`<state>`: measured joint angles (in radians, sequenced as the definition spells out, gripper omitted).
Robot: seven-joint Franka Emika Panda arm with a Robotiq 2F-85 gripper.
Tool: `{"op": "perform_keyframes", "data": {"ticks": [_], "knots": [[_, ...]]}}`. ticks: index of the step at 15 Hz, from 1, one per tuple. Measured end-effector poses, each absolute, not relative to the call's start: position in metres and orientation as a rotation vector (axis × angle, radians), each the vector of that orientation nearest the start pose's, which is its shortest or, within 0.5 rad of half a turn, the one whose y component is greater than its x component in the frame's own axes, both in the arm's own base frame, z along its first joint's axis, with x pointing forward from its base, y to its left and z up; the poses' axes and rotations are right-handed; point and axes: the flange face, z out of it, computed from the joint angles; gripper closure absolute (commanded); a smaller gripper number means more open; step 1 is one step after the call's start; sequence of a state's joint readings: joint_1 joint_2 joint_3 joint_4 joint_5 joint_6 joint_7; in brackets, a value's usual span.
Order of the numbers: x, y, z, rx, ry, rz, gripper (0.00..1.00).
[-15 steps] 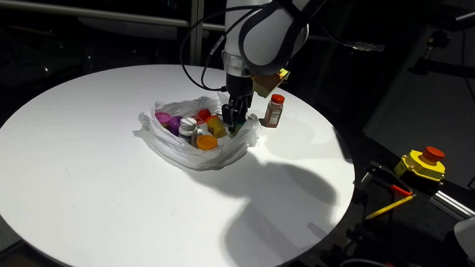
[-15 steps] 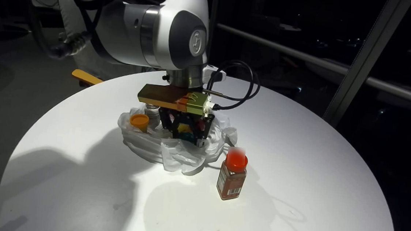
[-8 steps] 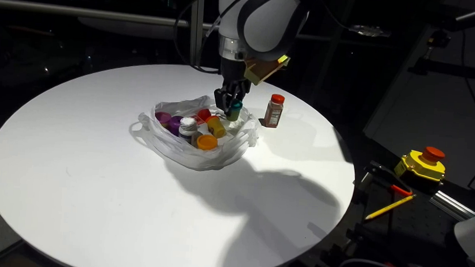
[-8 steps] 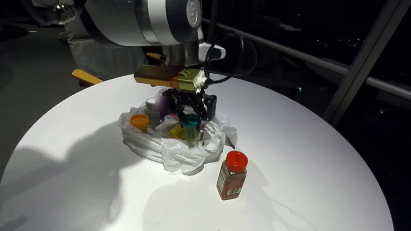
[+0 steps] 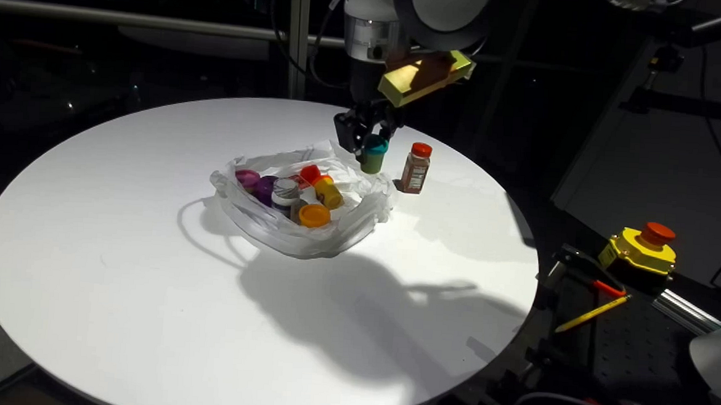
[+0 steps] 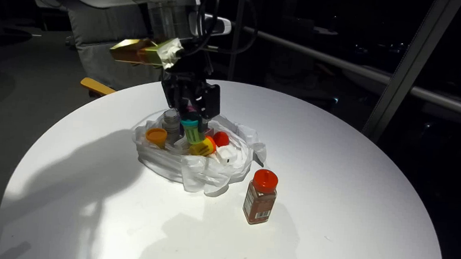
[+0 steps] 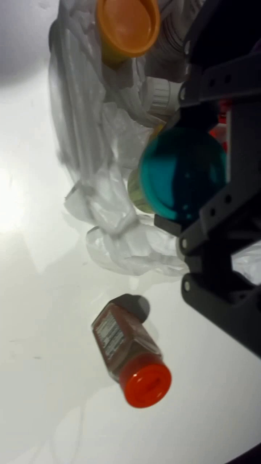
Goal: Remove the things from the plastic bag and put them on the table
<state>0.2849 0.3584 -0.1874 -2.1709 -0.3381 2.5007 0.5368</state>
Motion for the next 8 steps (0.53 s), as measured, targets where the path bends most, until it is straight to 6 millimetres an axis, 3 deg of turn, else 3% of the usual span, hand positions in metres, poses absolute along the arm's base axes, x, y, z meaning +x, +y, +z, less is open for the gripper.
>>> {"op": "perform_keyframes", "data": {"ticks": [4, 8], "knots": [[0.509, 0.045, 0.21, -3.357, 0.396, -0.022, 0.75], [0.484, 0.015, 0.177, -3.293, 0.465, -0.069, 0.75]]}}
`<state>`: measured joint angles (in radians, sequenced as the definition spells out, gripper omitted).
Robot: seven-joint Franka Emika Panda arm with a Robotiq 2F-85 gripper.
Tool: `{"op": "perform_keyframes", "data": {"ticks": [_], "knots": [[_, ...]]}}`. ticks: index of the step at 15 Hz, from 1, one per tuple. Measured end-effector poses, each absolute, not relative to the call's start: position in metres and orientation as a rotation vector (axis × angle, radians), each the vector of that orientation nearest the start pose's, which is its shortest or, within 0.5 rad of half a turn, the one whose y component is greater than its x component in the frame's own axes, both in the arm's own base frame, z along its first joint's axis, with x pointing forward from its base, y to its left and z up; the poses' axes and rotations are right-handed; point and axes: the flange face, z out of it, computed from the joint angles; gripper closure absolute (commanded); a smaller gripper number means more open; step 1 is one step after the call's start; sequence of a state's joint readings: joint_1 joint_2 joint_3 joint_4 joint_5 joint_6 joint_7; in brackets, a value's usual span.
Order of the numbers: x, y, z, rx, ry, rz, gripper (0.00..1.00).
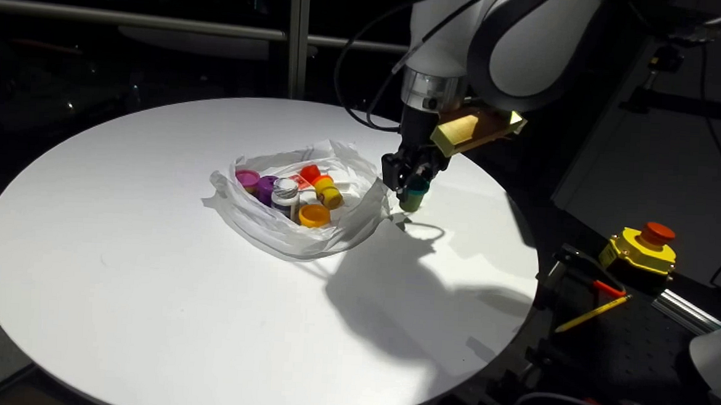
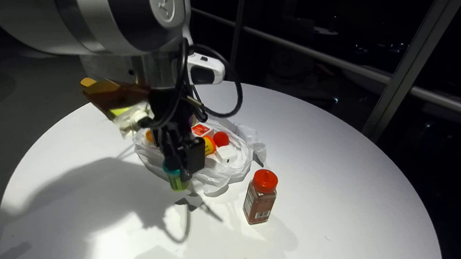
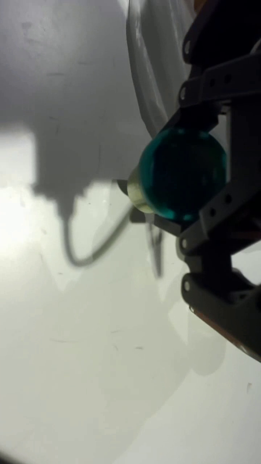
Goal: Remove the things from the plastic bag and put them on the table
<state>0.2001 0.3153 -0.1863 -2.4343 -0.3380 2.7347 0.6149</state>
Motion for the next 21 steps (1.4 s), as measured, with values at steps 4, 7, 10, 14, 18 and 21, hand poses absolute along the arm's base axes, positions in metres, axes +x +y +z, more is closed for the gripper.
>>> {"op": "perform_keyframes", "data": {"ticks": [4, 7, 10, 14, 18, 21], "knots": [[0.483, -0.022, 0.139, -3.209, 0.573, -0.159, 0.75], [0.484, -0.046, 0.125, -3.158, 0.648, -0.205, 0.24], [0.484, -0.057, 0.126, -3.15, 0.664, -0.225, 0.04], [0.488, -0.056, 0.154, -3.205, 0.608, -0.316, 0.0], [0.498, -0.017, 0.207, -3.306, 0.379, -0.375, 0.0], [0.511, 0.029, 0.235, -3.348, 0.189, -0.315, 0.0]]}}
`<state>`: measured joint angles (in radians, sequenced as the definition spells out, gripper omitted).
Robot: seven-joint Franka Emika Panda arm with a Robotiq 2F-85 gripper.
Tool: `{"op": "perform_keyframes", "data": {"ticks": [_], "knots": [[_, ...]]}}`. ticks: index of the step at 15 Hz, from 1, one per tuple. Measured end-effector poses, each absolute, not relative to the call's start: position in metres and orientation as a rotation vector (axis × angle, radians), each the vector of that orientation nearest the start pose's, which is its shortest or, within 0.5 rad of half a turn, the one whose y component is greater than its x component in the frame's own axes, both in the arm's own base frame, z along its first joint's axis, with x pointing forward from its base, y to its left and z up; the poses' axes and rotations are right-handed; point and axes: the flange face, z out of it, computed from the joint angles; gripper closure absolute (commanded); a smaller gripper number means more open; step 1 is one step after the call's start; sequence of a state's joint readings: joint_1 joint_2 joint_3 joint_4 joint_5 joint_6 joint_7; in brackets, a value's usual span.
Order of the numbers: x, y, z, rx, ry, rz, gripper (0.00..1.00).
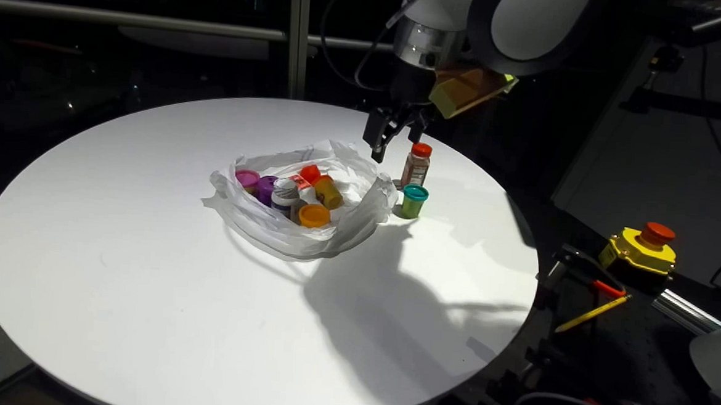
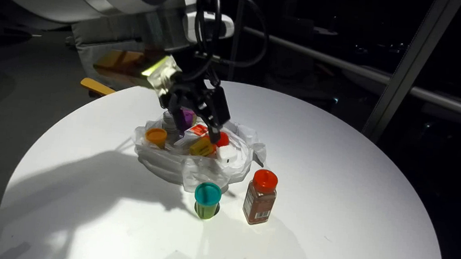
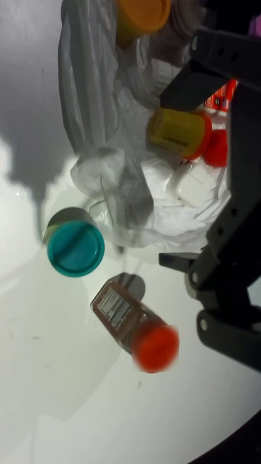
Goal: Remove the things from the plastic bag and put them on the table
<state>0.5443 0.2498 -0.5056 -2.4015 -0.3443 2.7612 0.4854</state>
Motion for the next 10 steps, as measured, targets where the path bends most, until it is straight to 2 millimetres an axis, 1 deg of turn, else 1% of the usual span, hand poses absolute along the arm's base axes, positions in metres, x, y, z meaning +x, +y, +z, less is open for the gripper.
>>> {"op": "perform_keyframes", "data": {"ticks": [2, 3, 5, 7, 10], "knots": [[0.524, 0.059, 0.243, -3.344, 0.092, -0.283, 0.0], [0.53, 0.07, 0.241, -3.333, 0.05, -0.27, 0.0], [0.544, 0.083, 0.225, -3.313, -0.015, -0.233, 0.0], [0.556, 0.084, 0.198, -3.31, -0.045, -0.179, 0.0], [0.57, 0.075, 0.155, -3.322, -0.043, -0.102, 0.0]]}}
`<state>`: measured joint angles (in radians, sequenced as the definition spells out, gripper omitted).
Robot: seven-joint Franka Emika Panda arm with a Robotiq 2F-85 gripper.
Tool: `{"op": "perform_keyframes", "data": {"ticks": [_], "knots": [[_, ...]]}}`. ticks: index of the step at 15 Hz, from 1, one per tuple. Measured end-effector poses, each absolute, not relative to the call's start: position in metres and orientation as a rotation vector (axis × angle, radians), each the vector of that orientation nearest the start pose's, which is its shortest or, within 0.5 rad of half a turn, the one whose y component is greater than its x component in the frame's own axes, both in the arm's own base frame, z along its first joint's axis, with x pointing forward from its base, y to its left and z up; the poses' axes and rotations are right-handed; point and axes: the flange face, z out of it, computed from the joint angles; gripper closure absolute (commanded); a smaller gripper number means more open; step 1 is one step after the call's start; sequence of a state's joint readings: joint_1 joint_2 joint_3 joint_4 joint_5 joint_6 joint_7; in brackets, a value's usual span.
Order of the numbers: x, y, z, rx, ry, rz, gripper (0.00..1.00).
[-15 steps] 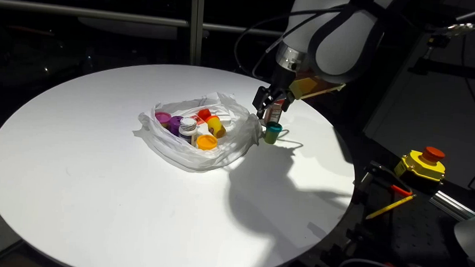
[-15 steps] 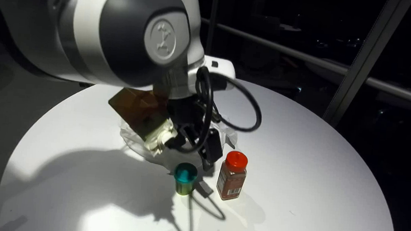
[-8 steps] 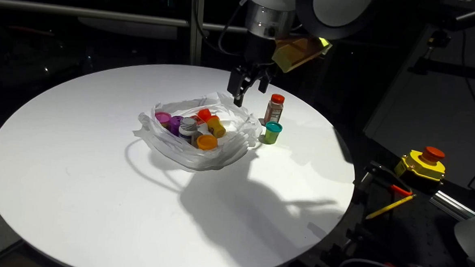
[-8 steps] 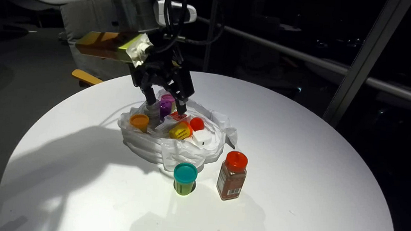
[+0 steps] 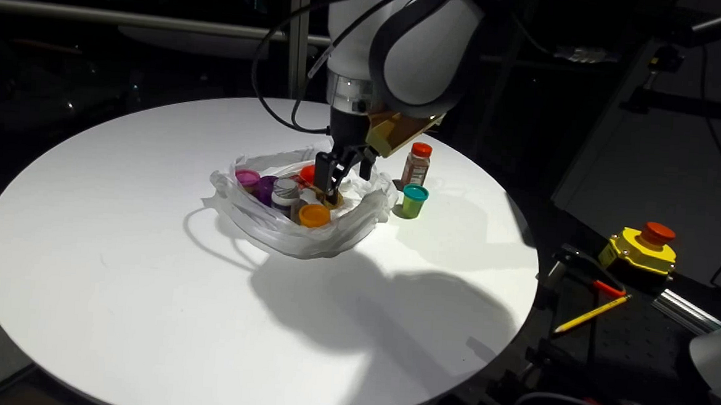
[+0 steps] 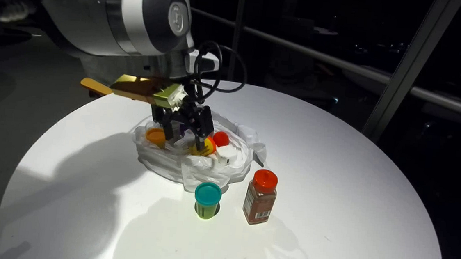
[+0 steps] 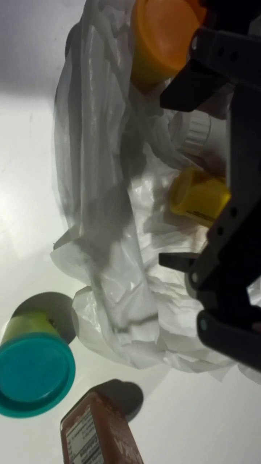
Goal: Remove the things from the plastic bag and put them on the table
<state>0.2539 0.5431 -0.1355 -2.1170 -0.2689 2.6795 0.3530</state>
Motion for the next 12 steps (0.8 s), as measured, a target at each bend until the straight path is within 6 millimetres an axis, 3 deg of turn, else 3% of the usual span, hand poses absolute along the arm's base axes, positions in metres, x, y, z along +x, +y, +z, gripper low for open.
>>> {"op": "perform_keyframes", "data": {"ticks": [4, 12], "knots": [[0.586, 0.067, 0.125, -3.324, -0.025, -0.11, 0.0], [0.598, 0.06, 0.123, -3.305, 0.026, -0.182, 0.0]]}}
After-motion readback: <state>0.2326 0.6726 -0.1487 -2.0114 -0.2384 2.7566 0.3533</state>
